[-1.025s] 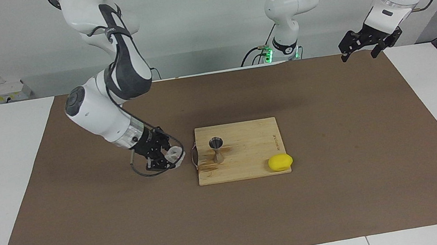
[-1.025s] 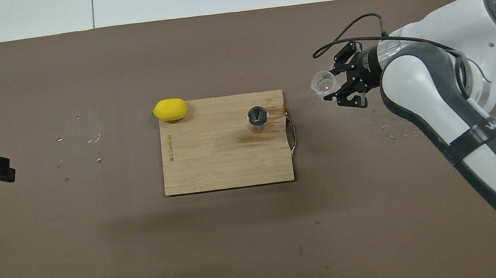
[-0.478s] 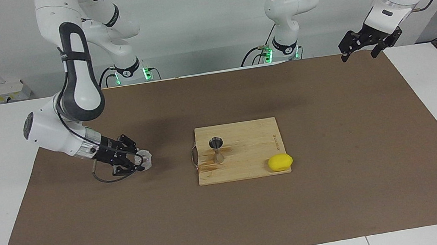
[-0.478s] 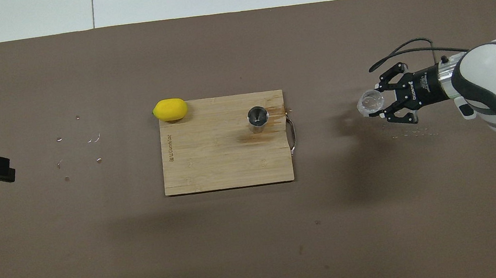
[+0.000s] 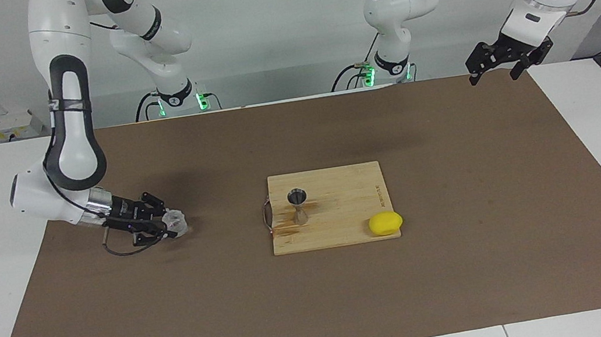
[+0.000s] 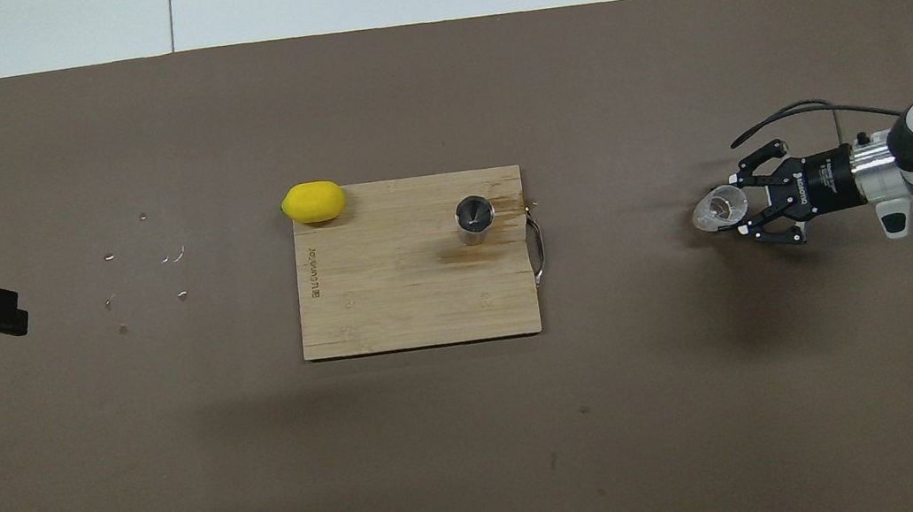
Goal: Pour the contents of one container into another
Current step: 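Turn the glass cup upright and carry it back with the right gripper, then lower the glass cup onto the table and open the right gripper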
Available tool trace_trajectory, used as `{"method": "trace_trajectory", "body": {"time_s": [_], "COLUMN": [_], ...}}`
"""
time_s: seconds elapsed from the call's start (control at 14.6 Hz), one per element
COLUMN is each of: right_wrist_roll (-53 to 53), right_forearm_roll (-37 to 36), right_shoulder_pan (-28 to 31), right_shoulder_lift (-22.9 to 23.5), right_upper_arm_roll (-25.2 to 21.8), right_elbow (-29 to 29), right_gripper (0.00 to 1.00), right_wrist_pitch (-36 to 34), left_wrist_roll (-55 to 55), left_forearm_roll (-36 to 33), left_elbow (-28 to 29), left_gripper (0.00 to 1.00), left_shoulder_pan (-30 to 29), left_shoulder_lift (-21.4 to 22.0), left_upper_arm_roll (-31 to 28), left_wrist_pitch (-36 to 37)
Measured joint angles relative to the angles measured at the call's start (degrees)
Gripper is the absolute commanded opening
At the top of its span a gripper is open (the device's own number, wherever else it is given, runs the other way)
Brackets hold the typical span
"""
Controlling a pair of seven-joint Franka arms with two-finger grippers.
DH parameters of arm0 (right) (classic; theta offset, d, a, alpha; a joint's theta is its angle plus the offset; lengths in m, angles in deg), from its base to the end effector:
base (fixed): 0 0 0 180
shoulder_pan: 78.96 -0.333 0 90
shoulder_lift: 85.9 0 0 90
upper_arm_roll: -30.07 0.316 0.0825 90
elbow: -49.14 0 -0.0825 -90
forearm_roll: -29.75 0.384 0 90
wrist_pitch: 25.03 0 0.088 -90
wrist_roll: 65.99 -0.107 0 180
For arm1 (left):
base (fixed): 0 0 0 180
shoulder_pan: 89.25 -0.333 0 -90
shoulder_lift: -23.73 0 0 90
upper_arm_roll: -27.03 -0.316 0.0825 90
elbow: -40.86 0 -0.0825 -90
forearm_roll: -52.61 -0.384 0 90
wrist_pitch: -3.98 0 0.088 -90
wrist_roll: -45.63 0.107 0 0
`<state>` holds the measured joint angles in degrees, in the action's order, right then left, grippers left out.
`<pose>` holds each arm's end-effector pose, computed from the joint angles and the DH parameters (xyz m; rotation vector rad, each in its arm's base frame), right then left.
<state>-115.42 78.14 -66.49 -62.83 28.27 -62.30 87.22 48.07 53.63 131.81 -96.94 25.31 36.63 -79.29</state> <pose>0.5818 -0.0966 0.2639 -1.7355 1.7941 0.7243 0.5327 -0.0211 0.6219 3.1212 -0.1198 -0.1669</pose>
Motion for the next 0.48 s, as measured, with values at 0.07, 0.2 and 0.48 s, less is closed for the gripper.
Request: {"method": "trace_trajectory", "body": {"time_s": [0.07, 0.2, 0.48], "right_wrist_roll": [1.00, 2.69, 2.88], "right_forearm_roll": [0.01, 0.03, 0.50], "right_shoulder_pan": [0.57, 1.47, 1.83], "right_shoulder_lift": [0.52, 1.21, 1.32], "right_upper_arm_roll": [0.01, 0.01, 0.02], "right_elbow": [0.00, -0.04, -0.14], "right_gripper": [0.00, 0.00, 1.00], "right_wrist_pitch": [-0.11, -0.49, -0.80], "left_wrist_roll": [0.00, 0.00, 0.00], "left_forearm_roll": [0.00, 0.00, 0.00], "left_elbow": [0.00, 0.00, 0.00], "left_gripper": [1.00, 1.00, 1.00], "left_shoulder_pan": [0.00, 0.00, 0.00], "left_shoulder_lift": [0.00, 0.00, 0.00], "left_upper_arm_roll": [0.00, 0.00, 0.01], "left_wrist_pitch": [0.00, 0.00, 0.00]}}
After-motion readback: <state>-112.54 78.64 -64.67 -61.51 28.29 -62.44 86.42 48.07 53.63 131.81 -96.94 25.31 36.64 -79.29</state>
